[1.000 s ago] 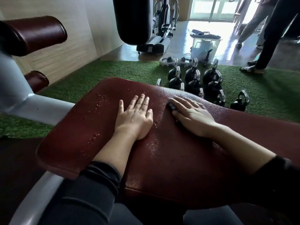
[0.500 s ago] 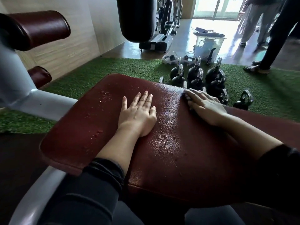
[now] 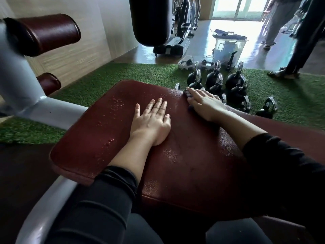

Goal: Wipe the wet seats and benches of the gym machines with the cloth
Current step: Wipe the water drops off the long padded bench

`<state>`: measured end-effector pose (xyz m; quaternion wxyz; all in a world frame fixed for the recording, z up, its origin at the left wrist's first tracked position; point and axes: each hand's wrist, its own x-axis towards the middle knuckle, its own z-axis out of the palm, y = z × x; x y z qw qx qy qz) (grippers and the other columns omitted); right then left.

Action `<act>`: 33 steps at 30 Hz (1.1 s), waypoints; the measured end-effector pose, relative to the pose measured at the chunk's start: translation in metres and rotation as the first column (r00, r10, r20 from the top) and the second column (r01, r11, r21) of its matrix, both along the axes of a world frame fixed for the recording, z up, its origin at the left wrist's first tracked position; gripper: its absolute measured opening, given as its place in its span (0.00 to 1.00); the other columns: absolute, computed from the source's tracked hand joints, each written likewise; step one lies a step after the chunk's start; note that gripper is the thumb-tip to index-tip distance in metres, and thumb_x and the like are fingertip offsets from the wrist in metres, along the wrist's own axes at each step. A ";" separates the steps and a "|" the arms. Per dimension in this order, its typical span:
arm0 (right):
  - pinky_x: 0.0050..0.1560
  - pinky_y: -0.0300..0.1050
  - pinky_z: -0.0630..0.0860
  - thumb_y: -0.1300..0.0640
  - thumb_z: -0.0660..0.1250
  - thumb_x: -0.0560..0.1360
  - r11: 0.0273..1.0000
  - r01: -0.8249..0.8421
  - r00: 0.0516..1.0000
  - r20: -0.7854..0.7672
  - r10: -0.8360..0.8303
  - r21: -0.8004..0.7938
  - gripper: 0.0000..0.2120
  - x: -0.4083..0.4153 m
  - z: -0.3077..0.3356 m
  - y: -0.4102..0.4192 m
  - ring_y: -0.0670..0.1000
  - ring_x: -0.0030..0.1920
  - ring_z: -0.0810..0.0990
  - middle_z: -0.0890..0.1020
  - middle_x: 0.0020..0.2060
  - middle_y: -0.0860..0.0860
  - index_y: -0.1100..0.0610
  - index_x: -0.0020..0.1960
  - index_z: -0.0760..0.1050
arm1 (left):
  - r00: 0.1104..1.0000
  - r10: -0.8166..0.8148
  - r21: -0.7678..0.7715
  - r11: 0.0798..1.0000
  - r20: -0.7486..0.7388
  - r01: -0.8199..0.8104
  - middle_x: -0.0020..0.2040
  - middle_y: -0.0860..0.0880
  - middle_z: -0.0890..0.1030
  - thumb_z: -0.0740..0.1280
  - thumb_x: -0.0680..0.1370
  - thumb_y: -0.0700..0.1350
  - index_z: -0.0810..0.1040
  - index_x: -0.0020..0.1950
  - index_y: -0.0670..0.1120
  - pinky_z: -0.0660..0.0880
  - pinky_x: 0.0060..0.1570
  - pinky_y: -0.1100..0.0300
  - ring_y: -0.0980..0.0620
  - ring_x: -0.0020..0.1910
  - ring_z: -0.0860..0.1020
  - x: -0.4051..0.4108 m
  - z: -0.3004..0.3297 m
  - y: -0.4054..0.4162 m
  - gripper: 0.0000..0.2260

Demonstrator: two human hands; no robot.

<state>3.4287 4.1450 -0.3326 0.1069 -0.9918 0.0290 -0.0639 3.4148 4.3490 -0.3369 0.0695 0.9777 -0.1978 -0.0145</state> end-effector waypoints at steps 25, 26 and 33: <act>0.73 0.42 0.46 0.42 0.49 0.80 0.995 -0.099 0.995 -0.008 0.099 -0.019 0.24 -0.137 -0.007 0.032 0.43 0.76 0.49 0.53 0.75 0.37 0.39 0.75 0.49 | 0.997 0.076 0.114 0.990 0.018 -0.078 0.79 0.58 0.43 0.44 0.82 0.59 0.45 0.79 0.59 0.35 0.74 0.45 0.60 0.77 0.41 -0.043 0.015 0.094 0.24; 0.73 0.43 0.46 0.42 0.49 0.80 0.995 -0.097 0.995 -0.011 0.097 -0.018 0.24 -0.134 -0.007 0.033 0.43 0.76 0.49 0.52 0.75 0.37 0.39 0.75 0.49 | 0.997 0.080 0.114 0.990 0.023 -0.082 0.79 0.58 0.43 0.44 0.82 0.58 0.45 0.79 0.59 0.35 0.74 0.45 0.60 0.77 0.42 -0.043 0.014 0.093 0.24; 0.75 0.47 0.48 0.39 0.46 0.80 0.967 -0.254 0.967 0.005 0.254 0.009 0.23 -0.134 0.004 0.096 0.43 0.76 0.51 0.56 0.75 0.37 0.36 0.74 0.51 | 0.996 0.090 0.098 0.991 0.027 -0.093 0.79 0.58 0.44 0.44 0.83 0.57 0.46 0.78 0.59 0.36 0.74 0.45 0.60 0.77 0.42 -0.044 0.014 0.093 0.23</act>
